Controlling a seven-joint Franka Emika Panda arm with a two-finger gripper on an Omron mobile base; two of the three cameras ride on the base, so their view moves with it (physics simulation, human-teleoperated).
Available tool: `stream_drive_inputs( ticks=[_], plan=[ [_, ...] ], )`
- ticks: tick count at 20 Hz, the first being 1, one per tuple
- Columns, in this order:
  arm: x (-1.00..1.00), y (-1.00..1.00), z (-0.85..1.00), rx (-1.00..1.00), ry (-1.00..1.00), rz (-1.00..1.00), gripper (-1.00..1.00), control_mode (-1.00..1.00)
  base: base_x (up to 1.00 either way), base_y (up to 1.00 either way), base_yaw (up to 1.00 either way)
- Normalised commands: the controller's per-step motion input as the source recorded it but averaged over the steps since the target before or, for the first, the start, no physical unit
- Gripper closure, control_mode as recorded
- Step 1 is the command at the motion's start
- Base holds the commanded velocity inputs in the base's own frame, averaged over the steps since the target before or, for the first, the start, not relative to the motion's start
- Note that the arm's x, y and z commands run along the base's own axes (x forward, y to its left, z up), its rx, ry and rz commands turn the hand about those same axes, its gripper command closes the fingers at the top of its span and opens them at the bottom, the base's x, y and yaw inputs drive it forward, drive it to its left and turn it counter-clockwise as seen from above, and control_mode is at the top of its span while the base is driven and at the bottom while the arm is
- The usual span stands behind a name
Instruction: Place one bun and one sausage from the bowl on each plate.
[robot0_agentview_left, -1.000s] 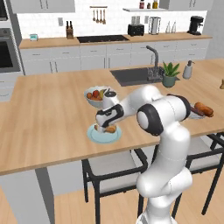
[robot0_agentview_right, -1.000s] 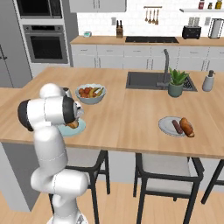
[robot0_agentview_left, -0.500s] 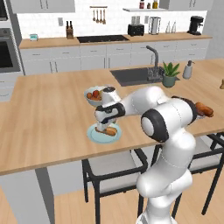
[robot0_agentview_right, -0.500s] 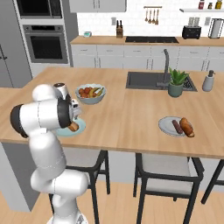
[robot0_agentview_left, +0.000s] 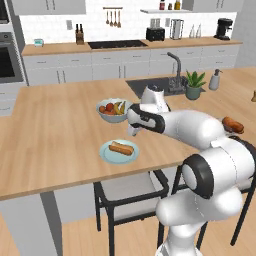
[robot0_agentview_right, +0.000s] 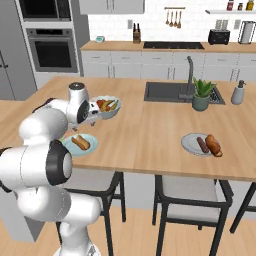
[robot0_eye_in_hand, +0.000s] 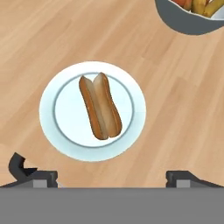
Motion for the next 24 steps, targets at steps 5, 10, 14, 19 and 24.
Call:
stream_drive_inputs(
  ticks=[5, 10, 14, 19, 24],
  plan=[
    [0.0, -0.11, 0.02, 0.02, 0.0, -0.04, -1.0, -1.0, 0.0, 0.0, 0.0],
    [0.01, -0.03, 0.0, 0.0, 0.01, -0.06, -1.0, -1.0, 0.0, 0.0, 0.0],
    [0.0, 0.0, 0.0, 0.0, 0.0, 0.0, -1.0, 1.0, 0.03, -0.73, -0.13],
    [0.0, 0.0, 0.0, 0.0, 0.0, 0.0, -1.0, 1.0, 0.08, -1.0, -0.09],
    [0.0, 0.0, 0.0, 0.0, 0.0, 0.0, -1.0, 1.0, 0.16, -1.0, 0.0]
  ],
)
